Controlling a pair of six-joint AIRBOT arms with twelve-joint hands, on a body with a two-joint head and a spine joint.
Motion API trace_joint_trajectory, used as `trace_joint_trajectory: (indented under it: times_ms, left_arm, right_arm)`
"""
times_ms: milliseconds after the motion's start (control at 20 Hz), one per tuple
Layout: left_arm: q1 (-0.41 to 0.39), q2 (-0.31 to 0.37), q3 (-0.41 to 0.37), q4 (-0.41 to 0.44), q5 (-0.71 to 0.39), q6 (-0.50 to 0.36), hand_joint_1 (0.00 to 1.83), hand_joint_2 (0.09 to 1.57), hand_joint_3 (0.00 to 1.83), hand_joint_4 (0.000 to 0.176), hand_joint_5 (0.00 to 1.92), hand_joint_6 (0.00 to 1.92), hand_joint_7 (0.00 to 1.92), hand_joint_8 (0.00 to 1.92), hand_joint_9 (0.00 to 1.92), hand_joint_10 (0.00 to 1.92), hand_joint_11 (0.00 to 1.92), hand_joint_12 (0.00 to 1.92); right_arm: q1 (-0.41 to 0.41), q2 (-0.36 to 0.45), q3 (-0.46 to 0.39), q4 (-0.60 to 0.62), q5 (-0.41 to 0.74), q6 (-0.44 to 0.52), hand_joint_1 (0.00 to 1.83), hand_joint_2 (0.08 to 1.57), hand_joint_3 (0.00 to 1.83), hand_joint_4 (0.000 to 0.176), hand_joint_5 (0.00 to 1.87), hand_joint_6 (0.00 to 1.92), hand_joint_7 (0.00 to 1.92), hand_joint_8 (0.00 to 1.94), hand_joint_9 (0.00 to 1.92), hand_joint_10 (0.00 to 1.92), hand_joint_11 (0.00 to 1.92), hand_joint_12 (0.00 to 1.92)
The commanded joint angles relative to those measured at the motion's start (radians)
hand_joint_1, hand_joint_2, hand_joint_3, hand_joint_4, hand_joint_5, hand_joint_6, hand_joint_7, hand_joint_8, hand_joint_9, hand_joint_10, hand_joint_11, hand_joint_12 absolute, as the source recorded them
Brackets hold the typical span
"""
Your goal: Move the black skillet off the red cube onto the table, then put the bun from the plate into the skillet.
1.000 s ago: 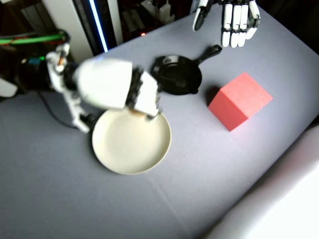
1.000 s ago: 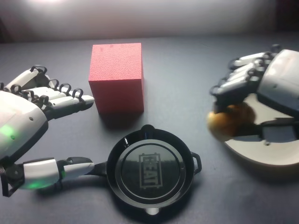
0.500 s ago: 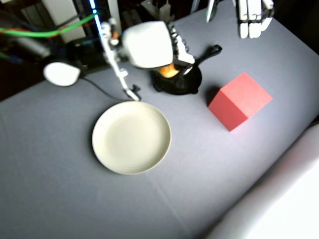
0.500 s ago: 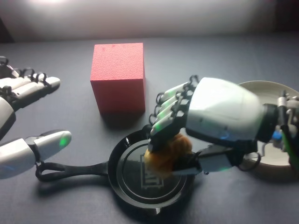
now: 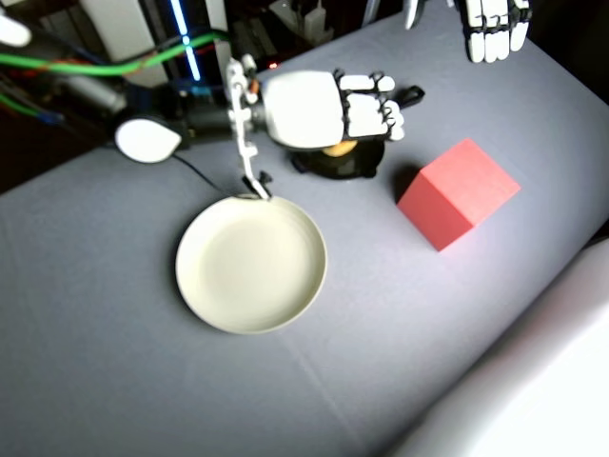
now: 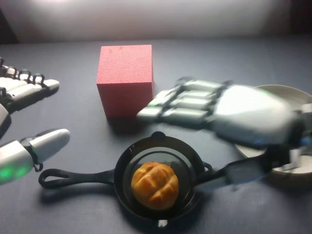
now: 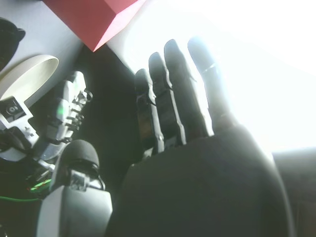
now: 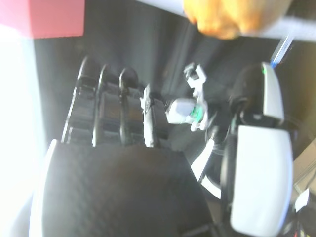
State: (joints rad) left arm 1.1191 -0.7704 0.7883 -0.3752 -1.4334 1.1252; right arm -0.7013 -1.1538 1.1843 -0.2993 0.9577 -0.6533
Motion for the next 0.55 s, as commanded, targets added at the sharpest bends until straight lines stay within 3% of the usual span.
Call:
trace_joint_trajectory:
  times_ms: [0,50,100,150,200,300,350,400,450,500]
  left_arm:
    - [-0.001,0.005,-0.004,0.016,-0.141,-0.001,0.00,1.25,0.01,0.012,0.48,0.01,0.52,0.01,0.52,0.02,0.15,0.78]
    - [0.000,0.007,-0.006,0.019,-0.151,-0.001,0.00,1.25,0.01,0.007,0.48,0.01,0.52,0.01,0.53,0.02,0.17,0.79]
    - [0.001,0.009,-0.009,0.023,-0.164,-0.001,0.02,1.26,0.01,0.000,0.48,0.00,0.52,0.01,0.54,0.02,0.18,0.80]
    - [0.000,0.010,-0.010,0.028,-0.179,-0.001,0.09,1.24,0.00,0.000,0.46,0.00,0.57,0.00,0.60,0.02,0.19,0.88]
    - [0.000,0.010,-0.011,0.032,-0.189,-0.001,0.09,1.24,0.00,0.000,0.46,0.00,0.57,0.00,0.60,0.02,0.19,0.88]
    - [-0.002,0.010,-0.012,0.045,-0.209,-0.003,0.07,1.24,0.00,0.000,0.36,0.00,0.56,0.00,0.60,0.00,0.16,0.88]
    - [-0.005,0.011,-0.012,0.051,-0.210,-0.006,0.11,1.20,0.00,0.000,0.29,0.00,0.54,0.00,0.58,0.00,0.18,0.78]
    - [-0.005,0.011,-0.012,0.054,-0.210,-0.008,0.24,1.17,0.00,0.000,0.18,0.00,0.45,0.00,0.52,0.00,0.19,0.65]
    - [-0.006,0.008,-0.012,0.061,-0.217,-0.016,0.33,1.22,0.00,0.022,0.16,0.00,0.28,0.00,0.49,0.00,0.25,0.57]
    - [-0.006,0.007,-0.012,0.066,-0.231,-0.023,0.35,1.25,0.00,0.058,0.06,0.00,0.11,0.00,0.47,0.00,0.28,0.41]
  right_arm:
    - [-0.012,0.037,-0.010,0.085,0.216,-0.009,0.72,0.94,0.01,0.127,0.00,0.00,0.01,0.00,0.01,0.00,0.00,0.03]
    - [-0.043,0.076,-0.024,0.131,0.278,-0.020,0.74,0.97,0.02,0.116,0.00,0.00,0.00,0.00,0.00,0.00,0.00,0.00]
    - [-0.074,0.107,-0.040,0.175,0.337,-0.029,0.73,0.95,0.00,0.149,0.00,0.00,0.00,0.00,0.00,0.00,0.00,0.00]
    - [-0.114,0.142,-0.058,0.228,0.417,-0.038,0.53,0.96,0.01,0.168,0.00,0.00,0.00,0.00,0.00,0.00,0.00,0.00]
    - [-0.138,0.157,-0.067,0.254,0.461,-0.046,0.53,0.96,0.01,0.168,0.00,0.00,0.00,0.00,0.00,0.00,0.00,0.00]
    - [-0.206,0.185,-0.092,0.326,0.583,-0.065,0.36,1.09,0.02,0.142,0.05,0.00,0.10,0.01,0.09,0.01,0.03,0.01]
    - [-0.235,0.193,-0.100,0.351,0.633,-0.065,0.36,1.17,0.01,0.111,0.11,0.01,0.17,0.01,0.15,0.01,0.10,0.04]
    - [-0.245,0.197,-0.104,0.362,0.659,-0.065,0.44,1.19,0.00,0.066,0.18,0.01,0.27,0.01,0.28,0.02,0.25,0.09]
    - [-0.271,0.202,-0.113,0.380,0.715,-0.067,0.48,1.20,0.00,0.055,0.23,0.01,0.34,0.01,0.38,0.02,0.34,0.11]
    - [-0.282,0.204,-0.121,0.385,0.743,-0.072,0.55,1.23,0.00,0.038,0.25,0.00,0.44,0.01,0.51,0.02,0.44,0.13]
